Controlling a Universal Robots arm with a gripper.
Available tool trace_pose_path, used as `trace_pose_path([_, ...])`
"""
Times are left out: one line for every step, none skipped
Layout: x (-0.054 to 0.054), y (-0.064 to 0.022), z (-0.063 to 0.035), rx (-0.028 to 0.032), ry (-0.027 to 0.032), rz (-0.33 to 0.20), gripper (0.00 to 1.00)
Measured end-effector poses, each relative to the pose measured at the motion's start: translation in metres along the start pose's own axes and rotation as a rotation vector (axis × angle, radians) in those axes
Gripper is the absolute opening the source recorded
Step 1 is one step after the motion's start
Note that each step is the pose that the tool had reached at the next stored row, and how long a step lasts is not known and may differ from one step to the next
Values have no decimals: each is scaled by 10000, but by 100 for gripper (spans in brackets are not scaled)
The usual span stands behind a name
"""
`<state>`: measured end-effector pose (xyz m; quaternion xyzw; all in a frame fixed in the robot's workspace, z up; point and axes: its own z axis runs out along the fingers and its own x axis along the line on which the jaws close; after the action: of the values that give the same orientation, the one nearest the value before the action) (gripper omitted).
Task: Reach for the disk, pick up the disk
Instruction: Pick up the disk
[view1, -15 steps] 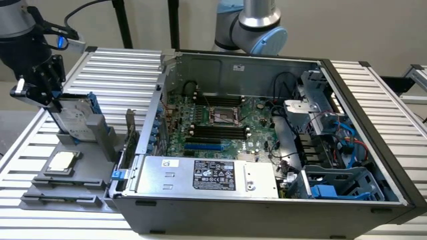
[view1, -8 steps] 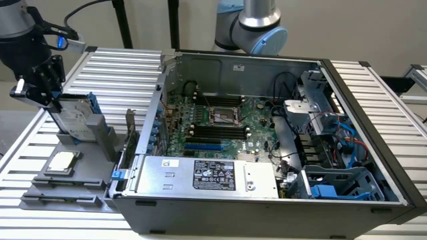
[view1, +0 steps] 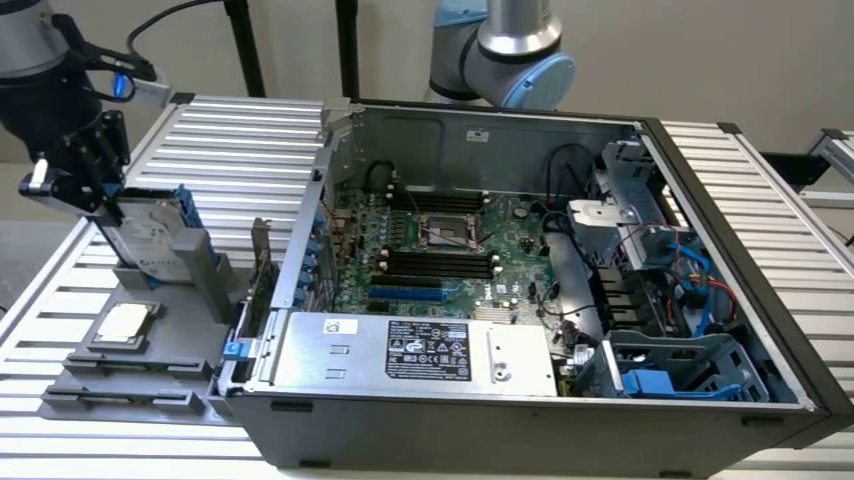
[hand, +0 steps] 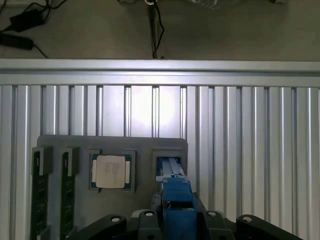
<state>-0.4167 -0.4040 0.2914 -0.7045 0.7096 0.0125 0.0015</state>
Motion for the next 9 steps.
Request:
trace_pose_path([3,0,-1,0,-9,0,33])
trace_pose_path([3,0,0,0,-15,0,33])
trace_pose_path([3,0,0,0,-19,1,33])
trace_pose_path([3,0,0,0,-22,1,33])
trace_pose_path([4,0,0,0,-23,0,33])
trace_pose_path([4,0,0,0,-22,-1,33])
trace_pose_path([4,0,0,1,-23,0,33])
trace_pose_path([4,0,0,1,-23,0,33])
trace_pose_path([4,0,0,0,-22,-1,33])
